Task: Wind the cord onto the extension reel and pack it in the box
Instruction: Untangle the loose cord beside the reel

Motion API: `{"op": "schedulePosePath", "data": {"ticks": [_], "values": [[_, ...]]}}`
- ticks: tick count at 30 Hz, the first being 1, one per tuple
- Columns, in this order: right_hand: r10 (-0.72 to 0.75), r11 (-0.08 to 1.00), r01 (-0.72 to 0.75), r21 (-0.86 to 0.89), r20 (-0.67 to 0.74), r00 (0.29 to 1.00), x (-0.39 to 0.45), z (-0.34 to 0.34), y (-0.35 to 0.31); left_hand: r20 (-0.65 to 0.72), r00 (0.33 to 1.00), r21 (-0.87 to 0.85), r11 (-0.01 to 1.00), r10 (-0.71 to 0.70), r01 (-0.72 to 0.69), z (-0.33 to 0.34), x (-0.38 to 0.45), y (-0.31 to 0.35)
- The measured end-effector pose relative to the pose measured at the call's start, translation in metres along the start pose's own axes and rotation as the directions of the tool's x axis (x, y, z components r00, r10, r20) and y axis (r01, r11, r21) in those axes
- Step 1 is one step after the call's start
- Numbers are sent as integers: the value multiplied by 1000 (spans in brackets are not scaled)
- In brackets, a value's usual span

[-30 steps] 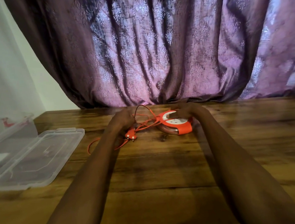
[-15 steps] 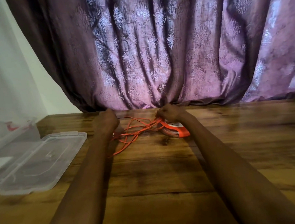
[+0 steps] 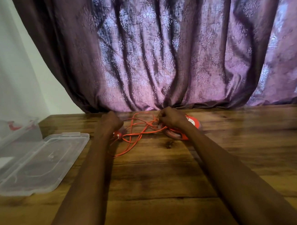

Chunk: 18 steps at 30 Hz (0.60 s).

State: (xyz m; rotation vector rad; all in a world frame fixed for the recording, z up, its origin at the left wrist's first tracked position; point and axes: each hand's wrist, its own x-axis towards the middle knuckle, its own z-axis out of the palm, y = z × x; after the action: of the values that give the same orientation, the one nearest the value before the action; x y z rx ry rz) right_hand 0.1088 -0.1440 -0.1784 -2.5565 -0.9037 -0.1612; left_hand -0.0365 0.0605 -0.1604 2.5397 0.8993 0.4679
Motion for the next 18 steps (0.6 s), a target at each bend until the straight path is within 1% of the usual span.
{"op": "schedulePosePath", "data": {"ticks": [2, 5, 7, 9, 12, 14, 18], "values": [[11, 997, -7, 83, -50, 999, 0, -1, 4, 59, 998, -21, 1000, 15, -14, -1, -1, 1], [44, 980, -21, 196, -110, 993, 2, -5, 3, 140, 989, -127, 992, 40, -22, 2, 1, 1], [61, 966, -24, 257, -137, 989, 5, -8, 2, 123, 988, -207, 976, 89, -62, 4, 0, 3], [78, 954, -38, 299, -123, 989, 8, -11, -2, 90, 987, -238, 965, 133, -108, 5, 0, 9], [103, 890, -72, 451, -44, 994, 11, -17, -8, 24, 989, -188, 973, 143, -136, 6, -4, 20], [130, 833, -106, 543, -7, 991, 11, -19, -12, -8, 985, -160, 972, 174, -173, 8, -6, 26], [142, 709, -161, 687, 85, 986, 1, -27, -23, -44, 972, 29, 973, 230, -229, 17, -13, 34]]}}
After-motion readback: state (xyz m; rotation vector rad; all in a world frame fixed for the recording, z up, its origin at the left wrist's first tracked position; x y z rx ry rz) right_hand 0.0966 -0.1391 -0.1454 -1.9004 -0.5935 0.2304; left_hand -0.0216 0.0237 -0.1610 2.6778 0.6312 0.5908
